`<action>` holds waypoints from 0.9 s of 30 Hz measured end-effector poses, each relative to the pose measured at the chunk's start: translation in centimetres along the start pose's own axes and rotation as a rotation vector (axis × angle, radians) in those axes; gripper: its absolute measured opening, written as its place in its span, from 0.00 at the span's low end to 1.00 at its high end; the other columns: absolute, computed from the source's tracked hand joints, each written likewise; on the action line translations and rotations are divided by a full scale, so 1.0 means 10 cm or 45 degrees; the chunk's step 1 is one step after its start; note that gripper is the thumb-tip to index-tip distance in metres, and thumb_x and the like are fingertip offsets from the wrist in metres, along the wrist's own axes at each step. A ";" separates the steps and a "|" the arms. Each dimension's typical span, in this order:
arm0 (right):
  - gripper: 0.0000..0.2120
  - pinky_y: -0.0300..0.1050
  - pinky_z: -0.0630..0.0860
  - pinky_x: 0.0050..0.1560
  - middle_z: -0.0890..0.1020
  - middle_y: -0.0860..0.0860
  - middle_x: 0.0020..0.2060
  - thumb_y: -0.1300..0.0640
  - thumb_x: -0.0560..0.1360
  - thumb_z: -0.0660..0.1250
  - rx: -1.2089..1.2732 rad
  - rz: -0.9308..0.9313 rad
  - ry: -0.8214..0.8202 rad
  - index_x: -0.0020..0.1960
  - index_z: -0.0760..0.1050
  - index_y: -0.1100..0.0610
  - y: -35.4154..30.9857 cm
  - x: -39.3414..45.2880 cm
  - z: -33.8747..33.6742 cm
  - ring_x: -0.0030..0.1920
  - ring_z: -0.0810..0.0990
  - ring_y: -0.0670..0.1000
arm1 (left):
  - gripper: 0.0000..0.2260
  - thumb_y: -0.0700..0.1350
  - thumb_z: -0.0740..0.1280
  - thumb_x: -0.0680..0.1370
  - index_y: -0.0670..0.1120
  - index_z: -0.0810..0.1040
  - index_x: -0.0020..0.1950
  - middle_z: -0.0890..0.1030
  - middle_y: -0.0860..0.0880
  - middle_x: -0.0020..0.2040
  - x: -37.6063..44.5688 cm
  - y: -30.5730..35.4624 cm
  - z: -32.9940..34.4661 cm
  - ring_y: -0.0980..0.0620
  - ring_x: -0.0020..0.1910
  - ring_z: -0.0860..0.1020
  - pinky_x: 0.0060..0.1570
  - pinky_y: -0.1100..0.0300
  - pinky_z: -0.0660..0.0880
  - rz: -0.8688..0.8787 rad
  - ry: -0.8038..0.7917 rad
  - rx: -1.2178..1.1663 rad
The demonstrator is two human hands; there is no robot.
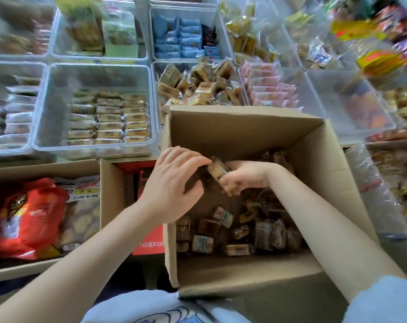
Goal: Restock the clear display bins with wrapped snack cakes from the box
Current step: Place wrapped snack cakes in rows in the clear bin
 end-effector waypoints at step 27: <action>0.13 0.56 0.70 0.60 0.73 0.58 0.57 0.60 0.80 0.60 -1.296 -0.312 1.226 0.64 0.72 0.52 -3.22 2.23 0.20 0.57 0.73 0.60 | 0.30 0.59 0.55 0.77 0.46 0.70 0.75 0.77 0.44 0.67 -0.20 -3.68 -0.93 0.44 0.68 0.71 0.66 0.47 0.67 -0.576 -0.361 0.461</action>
Point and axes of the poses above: each hand's wrist, its own x-axis towards the middle knuckle, its own z-axis out of the palm, y = z × x, the point moved 5 cm from there along x, towards the middle knuckle
